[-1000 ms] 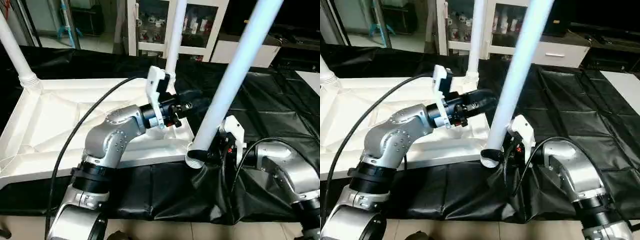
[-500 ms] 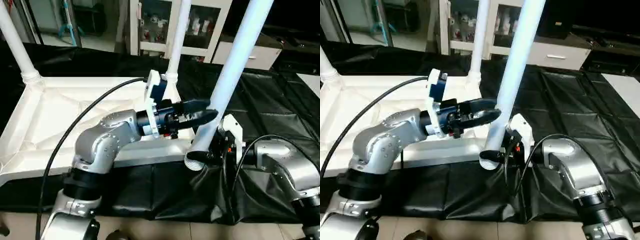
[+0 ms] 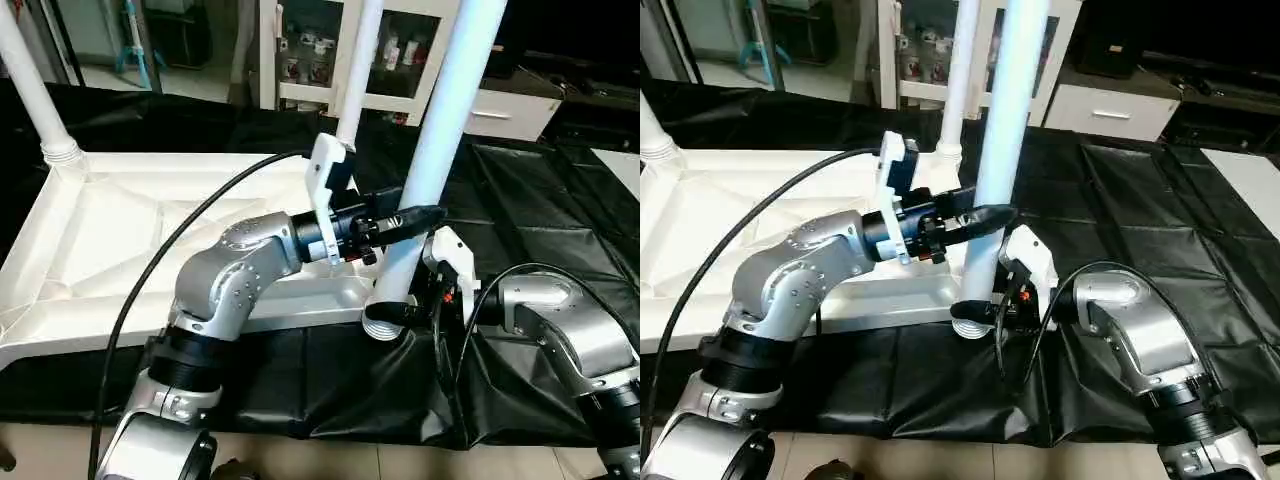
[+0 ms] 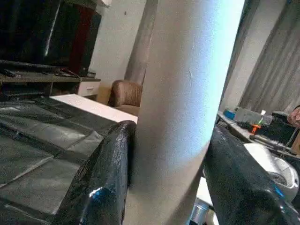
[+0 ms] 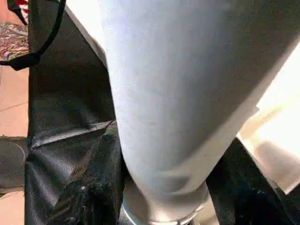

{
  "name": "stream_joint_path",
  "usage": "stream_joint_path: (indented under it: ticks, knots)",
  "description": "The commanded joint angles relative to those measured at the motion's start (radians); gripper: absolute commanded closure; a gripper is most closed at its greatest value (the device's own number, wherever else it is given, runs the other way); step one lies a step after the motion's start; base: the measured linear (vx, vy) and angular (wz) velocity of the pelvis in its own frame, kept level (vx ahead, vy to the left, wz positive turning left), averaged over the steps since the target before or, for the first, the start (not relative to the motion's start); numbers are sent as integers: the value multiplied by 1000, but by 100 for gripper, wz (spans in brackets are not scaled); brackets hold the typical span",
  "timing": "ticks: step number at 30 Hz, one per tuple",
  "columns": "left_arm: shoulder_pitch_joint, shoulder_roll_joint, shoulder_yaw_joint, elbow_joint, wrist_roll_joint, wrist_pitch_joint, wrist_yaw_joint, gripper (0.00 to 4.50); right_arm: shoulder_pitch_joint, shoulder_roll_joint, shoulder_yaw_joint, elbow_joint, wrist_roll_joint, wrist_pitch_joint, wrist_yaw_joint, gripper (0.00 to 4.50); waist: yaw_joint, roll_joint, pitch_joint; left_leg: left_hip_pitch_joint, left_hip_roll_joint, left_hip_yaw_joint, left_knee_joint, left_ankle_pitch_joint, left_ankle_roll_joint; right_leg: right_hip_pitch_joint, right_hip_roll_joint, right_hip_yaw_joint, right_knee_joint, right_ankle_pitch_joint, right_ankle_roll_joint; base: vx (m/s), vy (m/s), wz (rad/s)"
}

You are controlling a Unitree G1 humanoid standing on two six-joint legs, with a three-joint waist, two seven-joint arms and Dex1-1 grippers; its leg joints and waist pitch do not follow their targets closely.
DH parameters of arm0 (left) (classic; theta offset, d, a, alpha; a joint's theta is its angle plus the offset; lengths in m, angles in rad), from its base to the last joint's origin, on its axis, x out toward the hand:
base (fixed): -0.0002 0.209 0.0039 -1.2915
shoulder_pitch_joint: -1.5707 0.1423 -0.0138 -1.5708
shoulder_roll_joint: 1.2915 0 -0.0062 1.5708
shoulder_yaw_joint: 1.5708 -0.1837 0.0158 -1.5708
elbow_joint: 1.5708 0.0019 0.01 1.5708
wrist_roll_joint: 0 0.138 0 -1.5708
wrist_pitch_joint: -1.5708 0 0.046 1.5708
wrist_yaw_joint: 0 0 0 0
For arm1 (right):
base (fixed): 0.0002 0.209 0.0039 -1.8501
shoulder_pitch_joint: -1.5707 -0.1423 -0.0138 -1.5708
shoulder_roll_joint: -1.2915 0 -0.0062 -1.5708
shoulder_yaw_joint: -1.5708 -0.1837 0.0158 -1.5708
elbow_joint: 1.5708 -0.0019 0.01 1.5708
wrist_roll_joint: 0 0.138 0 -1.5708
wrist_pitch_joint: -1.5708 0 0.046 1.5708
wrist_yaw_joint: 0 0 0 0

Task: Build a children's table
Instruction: Insert table leg to table base

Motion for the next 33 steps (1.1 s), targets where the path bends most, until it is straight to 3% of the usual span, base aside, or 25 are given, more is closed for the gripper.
stream_joint_path:
  ticks: [1, 9, 13, 23, 24, 28, 33]
  knots:
    - [-2, -8, -10, -21, -28, 20, -14, 249, -14, -6, -8, -22, -8, -15, -12, 255, 1, 3, -69, 17, 62, -22, -67, -112, 8, 50, -75, 60, -68, -40, -214, 0, 0, 0]
    - [-13, -8, 5, 11, -28, 50, 17, 259, -4, -2, -14, -26, -11, -21, -21, 255, 1, 4, -70, 18, 61, -22, -66, -111, 4, 51, -74, 60, -66, -23, -218, 0, 0, 0]
    - [-22, -12, 16, 31, -15, 41, 44, 260, -4, 3, -20, -30, -4, -19, -24, 255, 2, 0, -70, 17, 60, -21, -65, -104, 8, 52, -75, 60, -65, -17, -220, 0, 0, 0]
    - [-53, -29, 77, 57, -11, 22, 104, 260, -42, 49, -73, -4, 18, -28, -79, 255, 1, 0, -70, 17, 60, -21, -65, -102, 9, 51, -75, 59, -65, -21, -223, 0, 0, 0]
    - [-53, -29, 77, 57, -11, 22, 104, 260, -42, 49, -73, -4, 18, -28, -79, 199, 2, 1, -71, 18, 60, -21, -64, -100, 9, 51, -76, 60, -65, -18, -222, 0, 0, 0]
    - [-72, -19, 118, 77, -1, 1, 143, 261, -70, 78, -137, -3, 99, 10, -79, 175, 1, -4, -71, 18, 59, -21, -64, -102, 12, 51, -76, 59, -66, -33, -213, 0, 0, 0]
    - [-90, 7, 136, 88, 8, 10, 157, 269, -92, 52, -192, -11, 188, 54, -24, 133, 5, -1, -72, 20, 59, -20, -63, -88, 19, 49, -72, 58, -61, -4, -216, 0, 0, 0]
